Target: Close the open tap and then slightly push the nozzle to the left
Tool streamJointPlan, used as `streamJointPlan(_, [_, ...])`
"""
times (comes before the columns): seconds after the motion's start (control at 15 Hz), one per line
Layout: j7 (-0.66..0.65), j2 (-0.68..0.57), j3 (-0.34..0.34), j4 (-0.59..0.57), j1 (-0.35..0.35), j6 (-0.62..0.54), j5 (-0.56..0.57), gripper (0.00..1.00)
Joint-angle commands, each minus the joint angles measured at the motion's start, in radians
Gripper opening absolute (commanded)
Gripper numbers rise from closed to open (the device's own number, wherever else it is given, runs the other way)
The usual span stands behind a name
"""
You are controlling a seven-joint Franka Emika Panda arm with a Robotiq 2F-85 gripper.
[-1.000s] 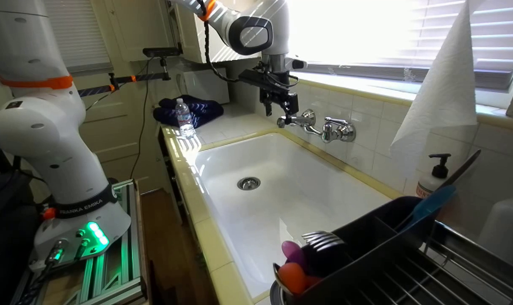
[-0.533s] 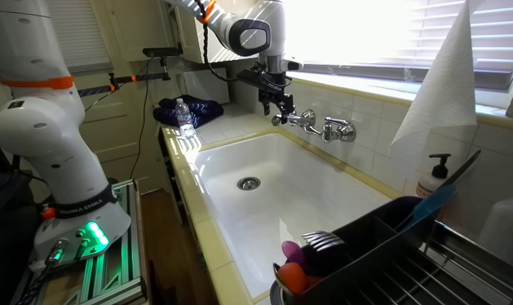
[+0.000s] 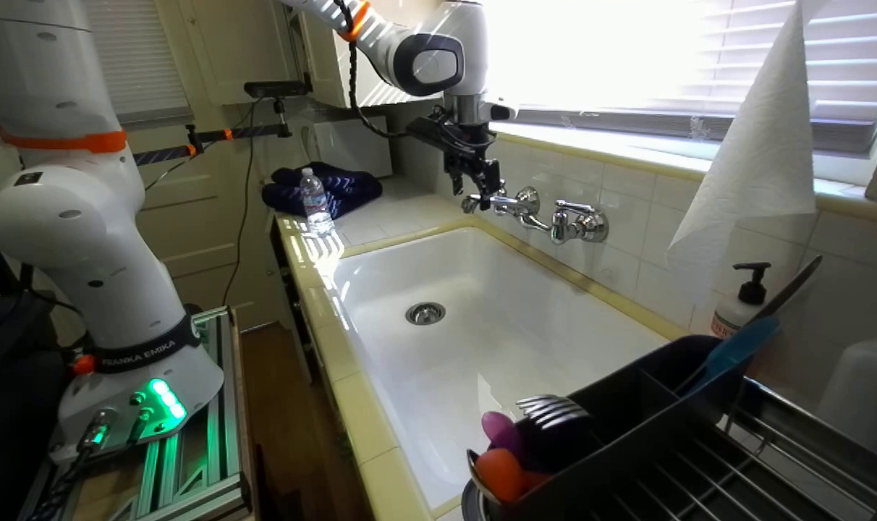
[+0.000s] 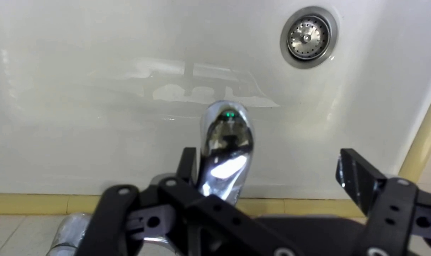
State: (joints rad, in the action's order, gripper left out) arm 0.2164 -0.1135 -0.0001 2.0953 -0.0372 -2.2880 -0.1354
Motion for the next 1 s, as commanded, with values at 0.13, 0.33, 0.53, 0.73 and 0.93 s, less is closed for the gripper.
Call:
streamJointPlan(0.13, [-0.059,-0.022,0.005,-0.027,0.014,-0.001,0.016,1.00])
streamJointPlan(0.33, [-0.106,-0.007,0.002,-0.021,0.019,0.008,0.051,1.00])
streamJointPlan(0.53, [-0.169,0.009,-0.002,-0.016,0.028,0.018,0.109,1.00])
streamJointPlan(0.73, [-0.255,0.027,-0.005,-0.008,0.042,0.020,0.196,1.00])
streamJointPlan(0.93, [-0.316,0.060,-0.003,0.012,0.050,0.027,0.237,1.00])
